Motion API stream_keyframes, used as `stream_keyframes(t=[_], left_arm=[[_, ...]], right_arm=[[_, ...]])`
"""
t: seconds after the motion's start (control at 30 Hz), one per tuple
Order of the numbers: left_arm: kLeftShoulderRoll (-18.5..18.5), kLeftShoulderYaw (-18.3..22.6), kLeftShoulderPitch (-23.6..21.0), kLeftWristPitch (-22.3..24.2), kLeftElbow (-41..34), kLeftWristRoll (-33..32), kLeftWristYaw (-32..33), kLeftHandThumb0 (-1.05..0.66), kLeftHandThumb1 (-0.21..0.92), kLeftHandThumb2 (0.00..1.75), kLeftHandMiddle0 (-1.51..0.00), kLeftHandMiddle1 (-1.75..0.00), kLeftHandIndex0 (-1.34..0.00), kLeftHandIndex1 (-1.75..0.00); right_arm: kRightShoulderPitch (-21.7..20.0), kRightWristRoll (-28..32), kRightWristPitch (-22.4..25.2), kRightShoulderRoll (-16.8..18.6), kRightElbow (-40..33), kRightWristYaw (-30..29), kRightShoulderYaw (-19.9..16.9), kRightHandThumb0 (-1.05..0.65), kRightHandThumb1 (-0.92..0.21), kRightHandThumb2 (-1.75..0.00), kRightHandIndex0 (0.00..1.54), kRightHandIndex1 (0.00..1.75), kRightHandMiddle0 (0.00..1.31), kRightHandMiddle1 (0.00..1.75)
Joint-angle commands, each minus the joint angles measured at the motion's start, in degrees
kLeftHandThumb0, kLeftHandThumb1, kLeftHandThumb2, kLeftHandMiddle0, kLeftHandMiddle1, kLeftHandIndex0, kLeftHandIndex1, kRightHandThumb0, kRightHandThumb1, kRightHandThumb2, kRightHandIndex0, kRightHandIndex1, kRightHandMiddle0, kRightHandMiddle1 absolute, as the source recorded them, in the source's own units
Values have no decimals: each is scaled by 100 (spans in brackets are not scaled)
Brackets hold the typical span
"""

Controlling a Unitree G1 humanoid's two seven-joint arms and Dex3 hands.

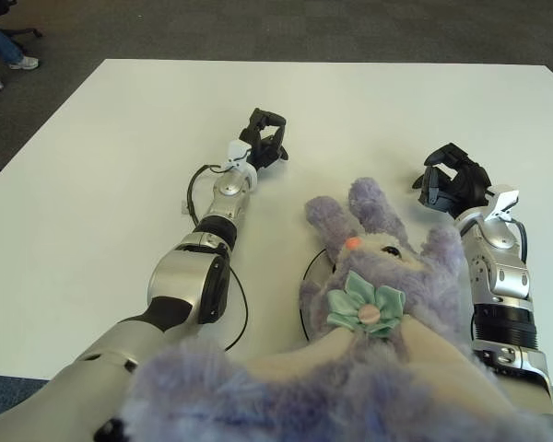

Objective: Put the doll into the plate.

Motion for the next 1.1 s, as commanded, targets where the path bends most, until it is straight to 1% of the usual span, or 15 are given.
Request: stream_keyframes(t=[0.0,0.17,0.3,0.47,0.67,0.83,0.9,0.97,1.07], left_arm=[[17,98,111,-70,-112,-139,-57,-35,92,52,-80,-171,-20,-175],[39,156,175,-82,-243,-222,-59,-35,91,53,-80,-170,-21,-175],[68,199,300,-178,-612,-276,63,-35,91,54,-80,-170,-21,-175],[70,167,473,-274,-903,-168,266,-35,90,55,-80,-171,-21,-175],[168,72,794,-431,-1278,-40,356,-35,90,55,-81,-173,-21,-175],[179,21,938,-446,-1457,-37,339,-35,89,56,-81,-174,-22,-175],[181,9,973,-443,-1501,-46,324,-35,88,57,-81,-174,-22,-175],[206,5,1030,-475,-1543,-72,270,-35,88,58,-81,-174,-22,-175],[237,1,1085,-522,-1570,-92,219,-36,87,60,-82,-173,-23,-175]], right_arm=[[112,6,-89,121,-91,-170,-109,-1,-20,-145,58,175,57,175],[160,44,-124,229,-154,-305,-163,-1,-19,-147,59,175,58,175],[140,38,-224,334,-114,-457,-242,-1,-19,-147,60,175,58,175],[127,20,-249,441,-166,-682,-297,-1,-17,-149,61,175,60,175],[169,-18,-114,557,-315,-981,-329,-1,-14,-152,63,175,62,175],[206,-100,-66,599,-296,-1213,-350,-1,-12,-155,65,175,64,175],[209,-133,-76,598,-270,-1277,-351,-1,-3,-162,80,175,69,164],[199,-241,-132,590,-207,-1382,-337,-2,2,-166,86,175,70,162],[187,-383,-190,575,-143,-1489,-316,-1,6,-172,91,175,71,164]])
